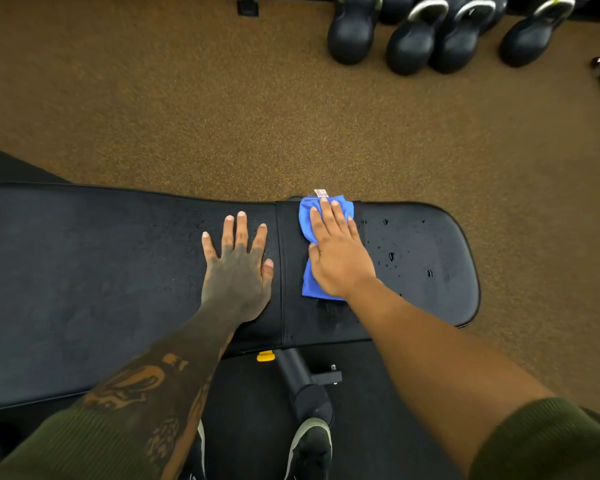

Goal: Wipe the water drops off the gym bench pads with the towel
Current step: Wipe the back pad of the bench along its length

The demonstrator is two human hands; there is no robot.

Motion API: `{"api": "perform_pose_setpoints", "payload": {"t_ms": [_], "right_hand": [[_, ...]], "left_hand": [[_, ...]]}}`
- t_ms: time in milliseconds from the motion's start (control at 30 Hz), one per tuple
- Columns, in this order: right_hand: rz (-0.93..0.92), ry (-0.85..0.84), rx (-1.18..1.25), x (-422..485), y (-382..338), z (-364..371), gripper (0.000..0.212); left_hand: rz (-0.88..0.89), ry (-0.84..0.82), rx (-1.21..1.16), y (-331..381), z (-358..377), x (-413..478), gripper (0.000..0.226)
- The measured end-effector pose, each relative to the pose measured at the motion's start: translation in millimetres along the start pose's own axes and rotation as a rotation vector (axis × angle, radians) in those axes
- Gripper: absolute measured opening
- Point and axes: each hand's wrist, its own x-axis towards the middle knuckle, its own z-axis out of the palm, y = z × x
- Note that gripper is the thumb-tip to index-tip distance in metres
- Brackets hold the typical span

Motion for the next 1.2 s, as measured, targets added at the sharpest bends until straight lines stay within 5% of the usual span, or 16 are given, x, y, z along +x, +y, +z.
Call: {"api": "perform_pose_setpoints", "payload": {"t_ms": [267,500,800,1033,1200], "right_hand": [[0.187,-0.013,0.018,18,8,-7,0.062],[-0.028,-0.022,0.028,-14,-3,-2,0.062],[0.181,-0.022,0.061,4,20,-8,0.062],[-0.051,-0.017,0.070,-53,-8,5,0.064],[0.058,-0.014,0.042,-56,12,4,0.063]], "left_hand": [[0.000,0.005,-0.018,4,0,2,0.062],[-0.007,0.011,-0.021,7,1,4,0.064],[0.006,-0.007,0.014,7,1,2,0.065],[-0.003,-0.007,-0.013,8,-2,0,0.063],[0.016,-0.003,-0.044,13,0,-7,0.062]]}}
